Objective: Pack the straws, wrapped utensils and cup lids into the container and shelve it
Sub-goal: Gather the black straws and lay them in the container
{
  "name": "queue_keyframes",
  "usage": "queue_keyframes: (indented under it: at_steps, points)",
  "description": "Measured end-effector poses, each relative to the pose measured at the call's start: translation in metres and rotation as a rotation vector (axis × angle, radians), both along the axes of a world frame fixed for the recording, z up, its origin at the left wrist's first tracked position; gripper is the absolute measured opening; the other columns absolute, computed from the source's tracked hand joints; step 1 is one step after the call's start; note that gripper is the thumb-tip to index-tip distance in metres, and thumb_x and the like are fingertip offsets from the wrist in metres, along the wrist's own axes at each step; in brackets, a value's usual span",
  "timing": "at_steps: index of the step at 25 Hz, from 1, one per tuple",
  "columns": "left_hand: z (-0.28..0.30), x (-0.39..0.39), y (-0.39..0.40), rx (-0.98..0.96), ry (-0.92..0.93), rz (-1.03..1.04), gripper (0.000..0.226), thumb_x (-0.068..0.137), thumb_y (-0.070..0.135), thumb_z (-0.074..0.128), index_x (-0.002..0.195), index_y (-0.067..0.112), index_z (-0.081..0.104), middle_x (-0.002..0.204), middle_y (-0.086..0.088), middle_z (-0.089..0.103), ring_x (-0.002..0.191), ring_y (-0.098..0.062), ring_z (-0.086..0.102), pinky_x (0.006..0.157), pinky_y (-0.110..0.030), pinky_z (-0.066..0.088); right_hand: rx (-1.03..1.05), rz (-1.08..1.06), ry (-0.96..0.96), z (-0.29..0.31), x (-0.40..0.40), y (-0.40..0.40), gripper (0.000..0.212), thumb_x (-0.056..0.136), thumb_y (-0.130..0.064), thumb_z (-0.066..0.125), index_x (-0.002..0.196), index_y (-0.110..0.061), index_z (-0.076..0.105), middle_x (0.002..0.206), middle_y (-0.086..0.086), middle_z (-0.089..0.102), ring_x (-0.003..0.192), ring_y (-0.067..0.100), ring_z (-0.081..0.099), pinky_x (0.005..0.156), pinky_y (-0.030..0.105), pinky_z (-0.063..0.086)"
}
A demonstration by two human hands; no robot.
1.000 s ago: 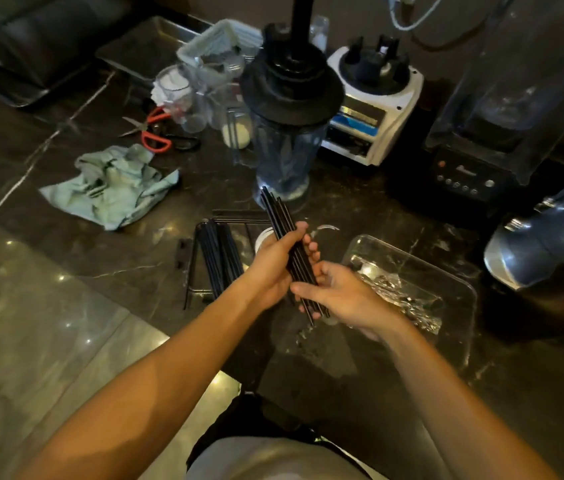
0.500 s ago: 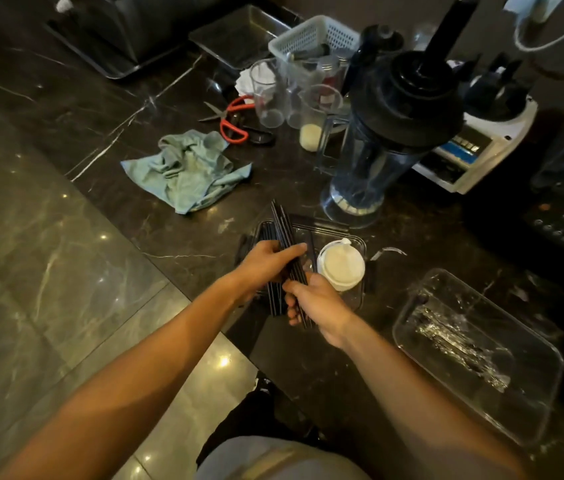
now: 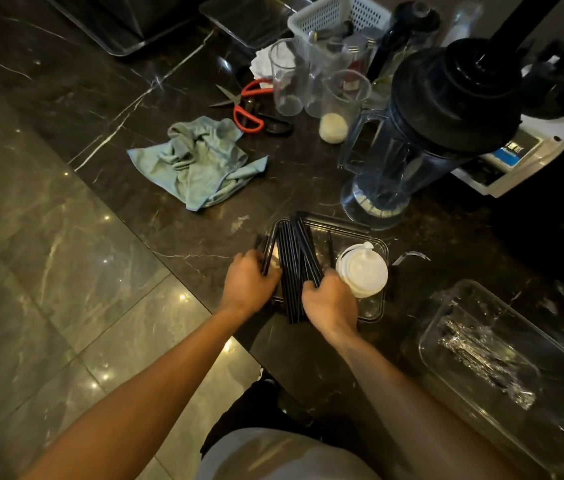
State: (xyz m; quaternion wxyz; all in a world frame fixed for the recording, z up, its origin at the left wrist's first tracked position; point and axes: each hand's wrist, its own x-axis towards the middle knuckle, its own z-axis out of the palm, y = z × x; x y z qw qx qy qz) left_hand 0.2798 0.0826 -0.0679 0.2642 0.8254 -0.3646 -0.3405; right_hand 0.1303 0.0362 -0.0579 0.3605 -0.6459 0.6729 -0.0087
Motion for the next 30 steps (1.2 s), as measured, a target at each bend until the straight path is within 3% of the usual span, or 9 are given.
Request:
queue_keyframes:
  at_steps: [2,6,10,17,20,24,27,30]
  points:
    - [-0.005,-0.001,0.001,0.004,-0.092,-0.042,0.021,0.094,0.028,0.070,0.112,0.018,0.062,0.102,0.003,0.056,0.096,-0.016,0.059,0.080,-0.027,0.046,-0.044,0.023,0.048,0.001,-0.001,0.003,0.033,0.099,-0.032,0.062,0.122,-0.010,0.056,0.092,0.000,0.061,0.079,0.018,0.058,0.065,0.030,0.045]
    - [-0.005,-0.002,0.000,-0.009,-0.252,-0.114,0.025,0.092,0.025,0.071,0.114,0.013,0.064,0.106,-0.006,0.064,0.100,-0.023,0.062,0.084,-0.036,0.054,-0.170,0.127,0.146,0.007,-0.003,0.011,0.038,0.095,-0.034,0.066,0.122,-0.010,0.055,0.102,0.005,0.067,0.092,0.024,0.067,0.067,0.030,0.043]
    - [-0.002,-0.008,0.000,-0.026,-0.228,-0.126,0.026,0.095,0.023,0.067,0.118,0.011,0.064,0.114,-0.010,0.060,0.101,-0.024,0.063,0.082,-0.031,0.052,-0.283,0.204,0.197,0.006,-0.003,0.021,0.047,0.093,-0.045,0.065,0.124,-0.011,0.055,0.113,0.006,0.063,0.105,0.023,0.063,0.073,0.028,0.044]
    - [-0.006,-0.026,0.004,-0.031,-0.167,-0.140,0.039,0.097,0.025,0.063,0.133,0.009,0.061,0.124,-0.015,0.055,0.121,-0.030,0.051,0.100,-0.039,0.049,-0.331,0.188,0.197,0.006,-0.028,0.035,0.051,0.094,-0.053,0.060,0.124,-0.012,0.057,0.115,0.004,0.060,0.106,0.021,0.058,0.072,0.026,0.044]
    - [-0.007,-0.028,0.007,-0.043,-0.153,-0.144,0.040,0.096,0.025,0.064,0.134,0.012,0.060,0.124,-0.013,0.053,0.120,-0.028,0.049,0.100,-0.037,0.048,-0.385,0.180,0.228,0.006,-0.039,0.037,0.050,0.095,-0.051,0.058,0.124,-0.010,0.059,0.114,0.005,0.061,0.105,0.020,0.058,0.070,0.024,0.042]
    - [-0.009,-0.029,0.009,-0.023,-0.130,-0.149,0.041,0.097,0.028,0.064,0.136,0.014,0.058,0.120,-0.010,0.056,0.112,-0.025,0.058,0.094,-0.037,0.054,-0.350,0.133,0.269,0.000,-0.047,0.042,0.051,0.095,-0.048,0.060,0.123,-0.006,0.060,0.113,0.009,0.062,0.104,0.024,0.061,0.073,0.030,0.052]
    - [-0.011,-0.030,0.007,-0.009,-0.102,-0.161,0.034,0.098,0.027,0.063,0.130,0.015,0.062,0.116,-0.007,0.061,0.107,-0.020,0.061,0.086,-0.030,0.052,-0.330,0.129,0.247,-0.002,-0.048,0.043,0.051,0.096,-0.046,0.059,0.125,-0.004,0.059,0.116,0.011,0.063,0.107,0.025,0.062,0.080,0.034,0.054]
    - [-0.014,-0.029,0.004,-0.019,-0.045,-0.156,0.022,0.098,0.025,0.064,0.118,0.017,0.067,0.107,-0.004,0.068,0.099,-0.016,0.066,0.084,-0.033,0.058,-0.314,0.145,0.252,-0.001,-0.043,0.036,0.045,0.098,-0.044,0.056,0.123,-0.008,0.061,0.117,0.007,0.064,0.112,0.024,0.060,0.092,0.038,0.049]
